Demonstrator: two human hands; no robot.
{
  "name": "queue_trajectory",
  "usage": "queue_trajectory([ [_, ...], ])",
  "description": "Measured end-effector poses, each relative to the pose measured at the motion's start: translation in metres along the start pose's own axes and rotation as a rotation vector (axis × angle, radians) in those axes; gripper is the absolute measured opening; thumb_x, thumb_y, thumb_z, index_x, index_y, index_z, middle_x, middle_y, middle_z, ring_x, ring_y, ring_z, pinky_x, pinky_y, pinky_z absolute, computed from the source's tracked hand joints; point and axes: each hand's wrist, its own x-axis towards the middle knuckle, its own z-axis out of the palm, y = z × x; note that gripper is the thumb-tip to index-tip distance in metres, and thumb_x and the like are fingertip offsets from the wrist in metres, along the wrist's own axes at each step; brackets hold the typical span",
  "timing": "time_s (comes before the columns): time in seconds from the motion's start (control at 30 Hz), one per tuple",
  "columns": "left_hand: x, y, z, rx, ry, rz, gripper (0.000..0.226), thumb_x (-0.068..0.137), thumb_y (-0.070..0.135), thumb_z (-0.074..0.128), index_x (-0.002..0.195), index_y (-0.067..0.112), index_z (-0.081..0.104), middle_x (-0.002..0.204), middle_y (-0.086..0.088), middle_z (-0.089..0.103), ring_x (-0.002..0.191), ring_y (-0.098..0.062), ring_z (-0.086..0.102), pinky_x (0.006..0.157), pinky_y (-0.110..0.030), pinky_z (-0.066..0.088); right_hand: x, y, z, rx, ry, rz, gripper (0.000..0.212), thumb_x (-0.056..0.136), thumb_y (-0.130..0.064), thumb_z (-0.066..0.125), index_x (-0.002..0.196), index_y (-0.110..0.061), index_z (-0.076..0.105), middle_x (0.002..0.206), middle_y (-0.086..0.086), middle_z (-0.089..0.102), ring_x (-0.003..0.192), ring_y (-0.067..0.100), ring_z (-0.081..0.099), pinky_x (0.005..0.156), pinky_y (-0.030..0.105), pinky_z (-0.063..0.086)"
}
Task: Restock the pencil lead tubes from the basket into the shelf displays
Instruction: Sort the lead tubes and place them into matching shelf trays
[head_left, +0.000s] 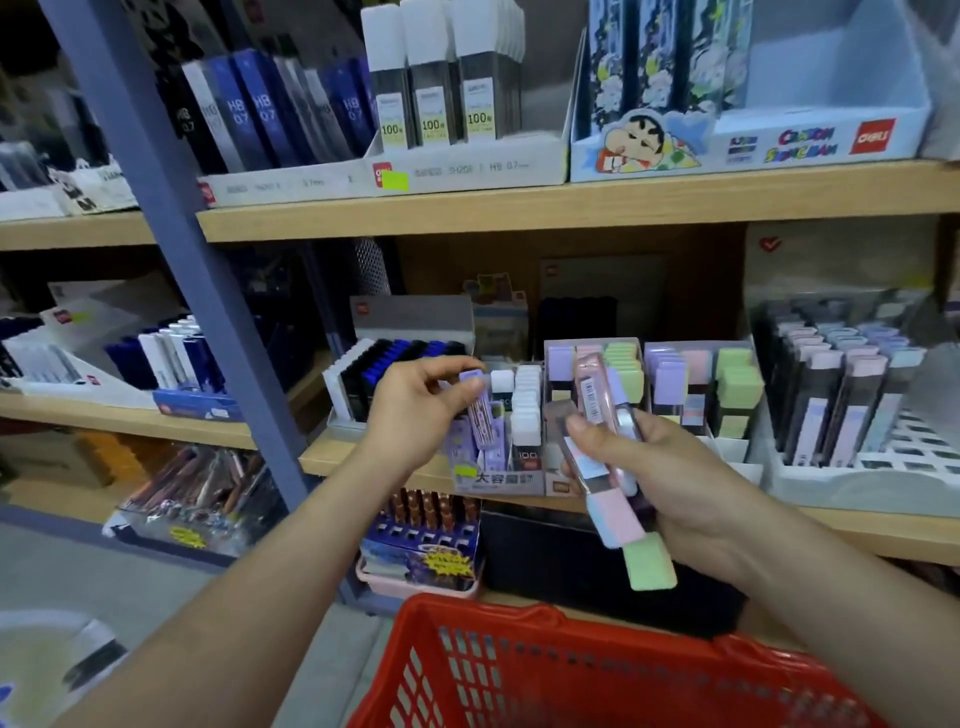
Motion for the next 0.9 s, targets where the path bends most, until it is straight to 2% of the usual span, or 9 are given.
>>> queue_trajectory([
  [0.13,0.006,0.003,-0.003,0.069,-0.09,0.017,0.018,0.083,0.014,0.074,0.085,0.032,0.072,0.078,0.003,0.068,0.073,-0.012,0.064,0.072,-0.027,0.055,-0.005,-0.001,-0.005,-0.135,-0.069,-0.022,0.011,0.078,-0.032,0.07,0.081,-0.022,0.067,0.059,-0.012,0.065,0.051,0.0,0.058,0.055,0.021,0.043],
  [0.27,0.004,0.0,-0.001,0.223,-0.121,0.037,0.019,0.076,0.018,0.081,0.083,0.033,0.071,0.075,0.004,0.067,0.068,-0.008,0.059,0.073,-0.032,0.056,-0.008,0.003,-0.007,-0.1,-0.071,0.002,0.005,0.085,-0.025,0.068,0.08,-0.023,0.069,0.06,-0.01,0.066,0.05,0.005,0.058,0.053,0.023,0.043],
  [0.37,0.006,0.001,0.0,0.38,-0.106,0.101,0.015,0.076,0.023,0.081,0.088,0.027,0.074,0.083,0.014,0.065,0.078,-0.004,0.057,0.077,-0.028,0.049,-0.008,0.003,-0.007,-0.076,-0.072,0.025,0.011,0.083,-0.026,0.07,0.082,-0.016,0.065,0.056,-0.002,0.06,0.045,0.013,0.048,0.044,0.022,0.038],
  [0.43,0.006,0.002,0.001,0.508,-0.12,0.151,0.017,0.076,0.028,0.081,0.092,0.025,0.075,0.089,0.014,0.065,0.089,-0.009,0.058,0.081,-0.027,0.045,-0.009,0.004,-0.009,-0.086,-0.073,0.024,0.012,0.085,-0.024,0.069,0.083,-0.014,0.064,0.053,0.0,0.056,0.04,0.013,0.042,0.04,0.022,0.036],
  [0.57,0.006,0.007,0.005,0.658,-0.132,0.134,0.016,0.074,0.039,0.08,0.087,0.033,0.073,0.074,0.024,0.057,0.092,-0.014,0.059,0.09,-0.041,0.044,-0.009,0.007,-0.015,-0.079,-0.068,0.019,0.013,0.084,-0.024,0.07,0.088,-0.012,0.065,0.054,0.002,0.056,0.038,0.013,0.039,0.038,0.021,0.036],
  [0.7,0.006,0.01,0.008,0.753,-0.093,0.186,0.02,0.077,0.041,0.077,0.094,0.034,0.072,0.096,0.019,0.064,0.109,-0.011,0.048,0.093,-0.039,0.029,-0.009,0.01,-0.02,-0.074,-0.053,0.037,0.032,0.069,-0.032,0.073,0.092,-0.011,0.065,0.056,0.004,0.056,0.039,0.014,0.039,0.04,0.019,0.036],
  [0.73,0.006,0.009,0.008,0.768,-0.095,0.193,0.02,0.078,0.041,0.076,0.095,0.034,0.071,0.095,0.019,0.063,0.109,-0.011,0.046,0.092,-0.038,0.027,-0.009,0.01,-0.02,-0.067,-0.053,0.04,0.033,0.067,-0.032,0.073,0.091,-0.011,0.065,0.056,0.004,0.057,0.04,0.015,0.039,0.04,0.02,0.036],
  [0.83,0.004,0.005,0.01,0.814,-0.096,0.198,0.022,0.079,0.04,0.075,0.099,0.034,0.069,0.096,0.019,0.06,0.112,-0.013,0.045,0.091,-0.037,0.027,-0.01,0.012,-0.021,-0.038,-0.06,0.045,0.031,0.067,-0.029,0.074,0.091,-0.012,0.065,0.061,0.005,0.06,0.047,0.018,0.042,0.038,0.022,0.036],
  [0.9,0.001,0.006,0.01,0.786,-0.037,0.285,0.019,0.082,0.038,0.073,0.099,0.031,0.07,0.104,0.013,0.064,0.11,-0.016,0.048,0.092,-0.04,0.036,-0.011,0.013,-0.021,-0.005,-0.064,0.048,0.03,0.068,-0.027,0.075,0.092,-0.012,0.067,0.064,0.004,0.062,0.051,0.019,0.042,0.037,0.022,0.036],
])
